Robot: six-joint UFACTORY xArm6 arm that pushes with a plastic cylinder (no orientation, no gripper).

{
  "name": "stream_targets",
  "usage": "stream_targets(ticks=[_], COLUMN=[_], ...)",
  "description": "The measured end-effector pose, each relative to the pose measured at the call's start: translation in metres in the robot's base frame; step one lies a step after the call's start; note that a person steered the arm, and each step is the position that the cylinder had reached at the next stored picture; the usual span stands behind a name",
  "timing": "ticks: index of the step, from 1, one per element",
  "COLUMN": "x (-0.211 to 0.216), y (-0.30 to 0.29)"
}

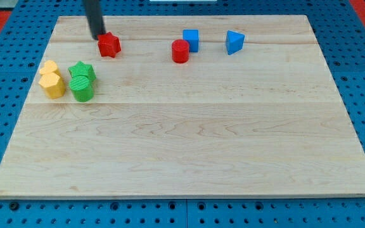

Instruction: Push the yellow heart to the center left

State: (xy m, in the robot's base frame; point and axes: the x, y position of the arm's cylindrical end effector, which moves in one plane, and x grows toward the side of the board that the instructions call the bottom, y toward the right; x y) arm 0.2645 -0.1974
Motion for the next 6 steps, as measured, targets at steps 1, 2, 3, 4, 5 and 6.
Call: stream_targets(ticks=[1,2,3,4,5,6], x=[0.015,0.046,0.088,0.123,0.155,0.184], y=[-0.022,-0.056,-0.056,-0.056,-0.056,-0.056])
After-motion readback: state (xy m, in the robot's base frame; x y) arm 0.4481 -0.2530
